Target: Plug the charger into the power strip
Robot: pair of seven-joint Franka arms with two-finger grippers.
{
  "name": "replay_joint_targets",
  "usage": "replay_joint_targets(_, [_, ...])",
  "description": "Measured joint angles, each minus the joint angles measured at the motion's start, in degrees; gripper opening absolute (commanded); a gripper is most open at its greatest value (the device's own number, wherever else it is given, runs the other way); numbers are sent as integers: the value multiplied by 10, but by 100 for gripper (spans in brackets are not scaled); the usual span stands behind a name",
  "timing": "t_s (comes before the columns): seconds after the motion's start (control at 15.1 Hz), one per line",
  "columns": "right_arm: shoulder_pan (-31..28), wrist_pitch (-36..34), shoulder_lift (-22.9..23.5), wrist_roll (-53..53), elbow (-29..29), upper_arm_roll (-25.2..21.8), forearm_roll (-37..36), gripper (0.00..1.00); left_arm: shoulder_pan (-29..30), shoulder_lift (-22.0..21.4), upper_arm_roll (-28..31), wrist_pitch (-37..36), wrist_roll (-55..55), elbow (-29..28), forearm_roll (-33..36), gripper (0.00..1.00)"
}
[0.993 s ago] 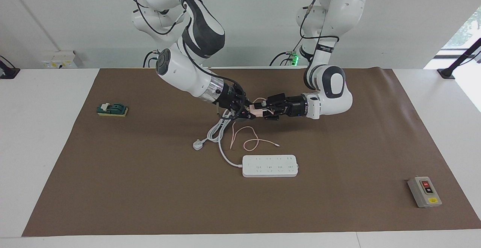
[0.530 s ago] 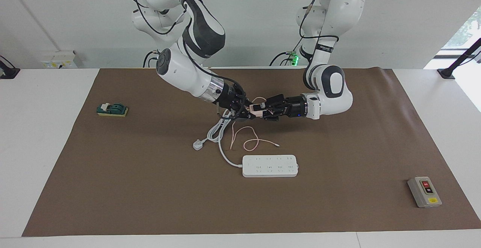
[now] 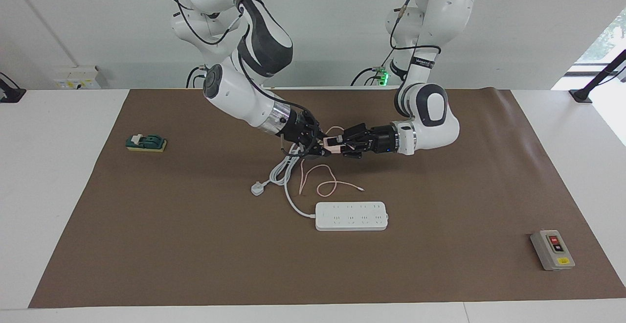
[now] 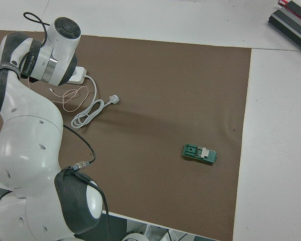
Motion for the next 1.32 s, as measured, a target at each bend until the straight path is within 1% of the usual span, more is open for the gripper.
replay_joint_targets(0.07, [0,1,0,0,0,0,0,0,0,0,0,2,-4,3,8,0])
replay_joint_targets(0.13, [0,1,0,0,-1,0,0,18,0,0,0,4,-8,6,16,0])
replay_joint_targets(0.26, [0,2,0,0,-2,1,0,45,0,-2,0,12,-18,13,40,0])
replay_joint_targets(0.4, [1,4,0,0,-3,1,0,78,0,-5,-2,23,-37,22,68,0])
replay_joint_targets(0.46, [1,3,0,0,-3,1,0,97,0,-6,-1,32,-41,26,89,0])
replay_joint_targets(0.53, [1,2,-1,0,-3,1,0,100,0,-7,2,41,-43,29,115,0])
replay_joint_targets(0.79, [1,-1,-5,0,-3,1,0,100,0,-8,10,62,-49,51,243,0])
replay_joint_targets(0.86, [1,-3,-5,0,-3,1,0,100,0,-8,10,71,-50,63,290,0])
replay_joint_targets(1.06, [-2,-14,-5,0,-3,-2,-2,100,1,-9,11,119,-53,95,489,0])
replay_joint_targets(1.13, [-5,-18,-5,0,-3,-3,-7,100,2,-9,12,129,-51,100,545,0])
replay_joint_targets(1.32, [-24,-41,-10,-5,-1,-4,-46,100,0,-8,9,150,-1,118,673,0])
